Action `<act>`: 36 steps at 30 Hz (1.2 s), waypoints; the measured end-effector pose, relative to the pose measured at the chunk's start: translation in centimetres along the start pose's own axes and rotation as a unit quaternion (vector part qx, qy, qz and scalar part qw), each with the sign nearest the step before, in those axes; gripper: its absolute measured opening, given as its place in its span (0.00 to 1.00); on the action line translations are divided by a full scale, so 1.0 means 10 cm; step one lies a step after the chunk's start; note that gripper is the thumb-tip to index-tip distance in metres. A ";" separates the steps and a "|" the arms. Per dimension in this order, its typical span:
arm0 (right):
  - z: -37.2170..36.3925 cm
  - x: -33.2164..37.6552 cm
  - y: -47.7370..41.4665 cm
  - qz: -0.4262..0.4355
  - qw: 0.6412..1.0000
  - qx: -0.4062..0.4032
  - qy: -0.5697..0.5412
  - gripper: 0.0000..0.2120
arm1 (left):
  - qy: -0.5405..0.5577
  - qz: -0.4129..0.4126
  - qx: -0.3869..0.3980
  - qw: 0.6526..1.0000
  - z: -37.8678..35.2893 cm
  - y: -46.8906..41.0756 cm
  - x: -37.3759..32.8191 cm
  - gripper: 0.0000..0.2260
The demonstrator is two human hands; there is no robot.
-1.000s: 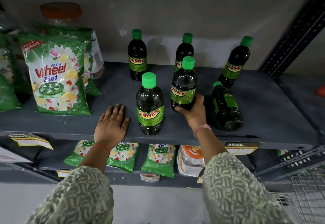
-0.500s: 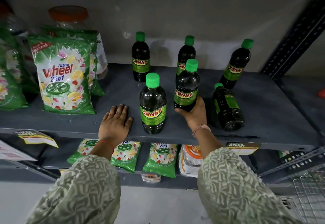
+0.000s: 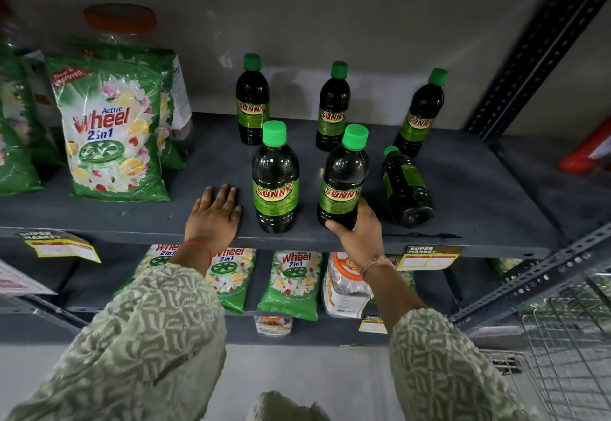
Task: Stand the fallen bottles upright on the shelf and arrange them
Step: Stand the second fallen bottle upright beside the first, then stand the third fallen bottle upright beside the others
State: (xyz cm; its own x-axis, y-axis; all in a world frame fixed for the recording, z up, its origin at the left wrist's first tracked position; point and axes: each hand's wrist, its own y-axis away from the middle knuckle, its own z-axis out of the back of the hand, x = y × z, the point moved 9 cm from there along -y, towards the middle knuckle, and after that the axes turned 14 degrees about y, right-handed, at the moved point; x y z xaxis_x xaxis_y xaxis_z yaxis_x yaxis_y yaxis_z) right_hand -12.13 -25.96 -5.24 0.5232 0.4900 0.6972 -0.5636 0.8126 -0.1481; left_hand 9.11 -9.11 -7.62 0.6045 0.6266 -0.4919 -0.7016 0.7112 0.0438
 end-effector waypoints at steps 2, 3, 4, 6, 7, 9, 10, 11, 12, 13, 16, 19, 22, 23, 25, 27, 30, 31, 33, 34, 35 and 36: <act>0.01 -0.02 0.05 -0.001 1.000 -0.001 0.001 0.27 | -0.004 0.001 -0.002 1.000 0.00 0.00 -0.02 0.23; 0.01 -0.03 0.07 -0.002 1.000 -0.001 0.003 0.28 | -0.001 0.001 -0.004 1.000 0.00 0.00 -0.02 0.23; 0.00 -0.04 0.08 -0.003 1.000 0.000 0.004 0.28 | 0.003 0.001 -0.008 1.000 0.00 0.01 -0.03 0.23; -0.01 -0.04 0.08 -0.003 1.000 0.010 0.008 0.29 | 0.010 0.000 -0.014 1.000 0.01 0.02 -0.04 0.23; 0.00 -0.03 0.09 -0.002 1.000 0.017 0.008 0.31 | 0.013 0.002 -0.015 1.000 0.01 0.02 -0.04 0.23; -0.01 -0.06 0.15 -0.009 0.999 0.030 -0.020 0.36 | 0.019 0.006 -0.019 1.000 0.00 0.04 -0.05 0.23; 0.01 -0.10 0.19 -0.021 0.998 0.031 -0.046 0.39 | 0.021 0.008 -0.022 1.000 -0.02 0.05 -0.05 0.23; 0.07 -0.12 0.24 -0.033 0.997 0.017 -0.068 0.40 | 0.021 0.010 -0.025 0.999 -0.03 0.07 -0.06 0.23; 0.17 -0.13 0.28 -0.038 0.996 -0.018 -0.074 0.39 | 0.022 0.011 -0.029 0.999 -0.03 0.08 -0.06 0.23; 0.34 -0.12 0.28 -0.036 0.995 -0.074 -0.055 0.37 | 0.023 0.011 -0.033 0.999 -0.03 0.08 -0.06 0.23; 0.99 -0.02 0.07 -0.050 0.959 -0.241 0.138 0.32 | 0.024 0.011 -0.038 0.999 -0.04 0.08 -0.05 0.23; 1.07 -0.42 -0.55 -0.192 0.947 -0.055 0.253 0.38 | 0.022 0.013 -0.040 0.999 -0.05 0.08 -0.04 0.23; 0.84 -0.72 -0.69 -0.272 0.942 0.096 0.171 0.37 | 0.026 0.014 -0.047 0.998 -0.05 0.08 -0.04 0.23; 0.84 -0.72 -0.68 -0.269 0.943 0.081 0.179 0.35 | 0.025 0.013 -0.050 0.998 -0.05 0.08 -0.04 0.23; 0.86 -0.69 -0.69 -0.255 0.949 0.011 0.187 0.34 | 0.023 0.010 -0.055 0.998 -0.05 0.08 -0.05 0.23; 0.92 -0.60 -0.68 -0.228 0.956 -0.082 0.162 0.35 | 0.021 0.010 -0.059 0.998 -0.04 0.08 -0.05 0.23; 0.89 -0.44 -0.57 -0.140 0.969 -0.188 0.084 0.38 | 0.024 0.014 -0.063 0.998 -0.03 0.09 -0.04 0.23; 0.83 -0.42 -0.53 -0.115 0.972 -0.197 0.051 0.41 | 0.024 0.014 -0.064 0.998 -0.03 0.09 -0.04 0.23; 0.72 -0.44 -0.49 -0.084 0.977 -0.195 0.004 0.43 | 0.023 0.014 -0.064 0.998 -0.03 0.09 -0.05 0.23; 0.70 -0.46 -0.49 -0.079 0.978 -0.193 -0.006 0.43 | 0.022 0.014 -0.066 0.997 -0.02 0.09 -0.05 0.23; 0.69 -0.48 -0.50 -0.078 0.979 -0.189 -0.010 0.43 | 0.021 0.014 -0.067 0.997 -0.02 0.09 -0.06 0.23; 0.68 -0.50 -0.51 -0.079 0.979 -0.187 -0.014 0.42 | 0.020 0.014 -0.067 0.997 -0.02 0.09 -0.05 0.23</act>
State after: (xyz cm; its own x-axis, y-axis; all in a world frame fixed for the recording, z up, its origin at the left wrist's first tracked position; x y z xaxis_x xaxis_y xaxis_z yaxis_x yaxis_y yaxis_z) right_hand -16.21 -34.70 -3.16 0.5645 0.3441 0.7502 -0.2001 0.9389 -0.2801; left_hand 8.10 -8.89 -7.49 0.5704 0.6303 -0.5266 -0.7637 0.6430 -0.0575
